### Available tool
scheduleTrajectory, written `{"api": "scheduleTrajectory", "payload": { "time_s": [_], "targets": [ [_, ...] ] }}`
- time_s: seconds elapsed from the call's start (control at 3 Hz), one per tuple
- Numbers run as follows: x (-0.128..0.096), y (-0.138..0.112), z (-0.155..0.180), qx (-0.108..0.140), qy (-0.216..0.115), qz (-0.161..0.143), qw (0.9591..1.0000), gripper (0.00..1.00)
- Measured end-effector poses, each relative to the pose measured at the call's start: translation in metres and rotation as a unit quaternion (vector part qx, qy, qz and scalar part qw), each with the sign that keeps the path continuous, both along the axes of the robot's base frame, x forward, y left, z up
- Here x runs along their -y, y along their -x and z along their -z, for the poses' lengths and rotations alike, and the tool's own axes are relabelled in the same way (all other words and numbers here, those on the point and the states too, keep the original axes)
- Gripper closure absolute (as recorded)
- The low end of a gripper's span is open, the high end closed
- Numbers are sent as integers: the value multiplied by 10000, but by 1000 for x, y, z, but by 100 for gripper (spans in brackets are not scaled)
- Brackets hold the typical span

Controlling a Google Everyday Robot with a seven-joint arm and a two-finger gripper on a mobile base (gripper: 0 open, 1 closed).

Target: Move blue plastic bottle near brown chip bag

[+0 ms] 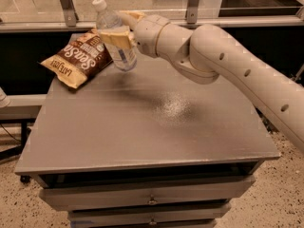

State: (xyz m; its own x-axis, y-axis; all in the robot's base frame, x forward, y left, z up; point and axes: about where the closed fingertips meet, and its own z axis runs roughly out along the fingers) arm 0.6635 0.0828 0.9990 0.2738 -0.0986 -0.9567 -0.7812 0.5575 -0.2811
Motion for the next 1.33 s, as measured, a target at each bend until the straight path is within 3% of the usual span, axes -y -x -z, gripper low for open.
{"api": "scheduleTrajectory", "payload": {
  "time_s": [0.67,1.33],
  "targets": [
    [-21,-29,19,-238,-162,-90,9995,100],
    [-23,-43,23,-429,-830,-215,9954,100]
  ]
}}
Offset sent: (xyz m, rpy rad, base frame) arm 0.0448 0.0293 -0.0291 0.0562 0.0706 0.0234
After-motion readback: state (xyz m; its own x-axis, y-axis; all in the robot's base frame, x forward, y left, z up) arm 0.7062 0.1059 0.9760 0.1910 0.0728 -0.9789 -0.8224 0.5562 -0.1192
